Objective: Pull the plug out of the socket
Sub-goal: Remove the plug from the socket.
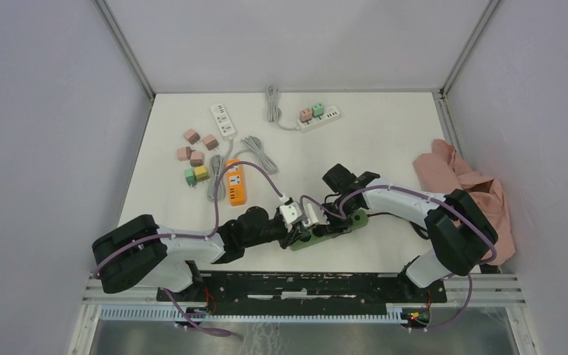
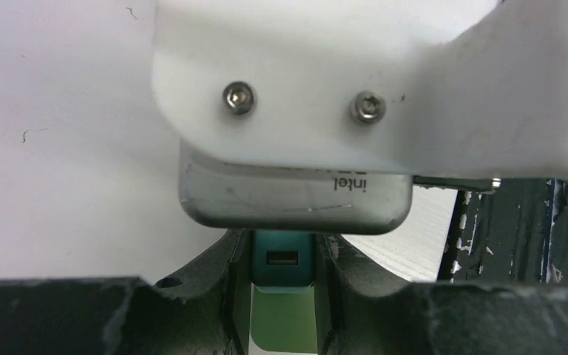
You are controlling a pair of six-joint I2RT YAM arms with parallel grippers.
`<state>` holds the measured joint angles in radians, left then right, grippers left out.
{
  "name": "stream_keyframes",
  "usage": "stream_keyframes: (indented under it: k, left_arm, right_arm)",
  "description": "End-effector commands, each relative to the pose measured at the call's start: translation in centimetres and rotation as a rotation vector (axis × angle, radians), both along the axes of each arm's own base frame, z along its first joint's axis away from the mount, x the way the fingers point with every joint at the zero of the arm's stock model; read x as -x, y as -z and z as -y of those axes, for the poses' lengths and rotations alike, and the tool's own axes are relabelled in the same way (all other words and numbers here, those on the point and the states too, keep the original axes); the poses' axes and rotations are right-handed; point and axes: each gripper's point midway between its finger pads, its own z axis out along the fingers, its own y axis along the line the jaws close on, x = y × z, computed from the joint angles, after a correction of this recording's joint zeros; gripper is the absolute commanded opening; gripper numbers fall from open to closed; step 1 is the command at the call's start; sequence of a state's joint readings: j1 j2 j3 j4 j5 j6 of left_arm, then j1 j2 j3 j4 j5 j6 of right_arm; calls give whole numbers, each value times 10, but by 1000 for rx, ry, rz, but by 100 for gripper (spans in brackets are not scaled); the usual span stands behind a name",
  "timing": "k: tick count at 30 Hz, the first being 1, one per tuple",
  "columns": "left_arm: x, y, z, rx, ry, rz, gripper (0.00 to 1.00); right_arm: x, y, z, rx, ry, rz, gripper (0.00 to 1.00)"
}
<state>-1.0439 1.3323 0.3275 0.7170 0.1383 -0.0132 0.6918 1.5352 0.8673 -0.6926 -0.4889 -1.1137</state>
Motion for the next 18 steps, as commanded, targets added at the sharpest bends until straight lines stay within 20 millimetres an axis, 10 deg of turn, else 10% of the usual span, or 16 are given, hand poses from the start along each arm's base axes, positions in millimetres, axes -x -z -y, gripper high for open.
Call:
stream_keyframes:
  k: [1, 7, 18]
  left_arm:
    - [-27, -38, -1, 63, -113, 127, 3]
    - [-34, -62, 0, 324, -137, -147, 3]
    - [-19, -57, 6, 140, -95, 159, 3]
  right_arm:
    - [-13, -8, -1, 19, 55, 31, 0]
    - [-13, -5, -1, 32, 54, 27, 0]
    - [-17, -1, 4, 78, 82, 27, 0]
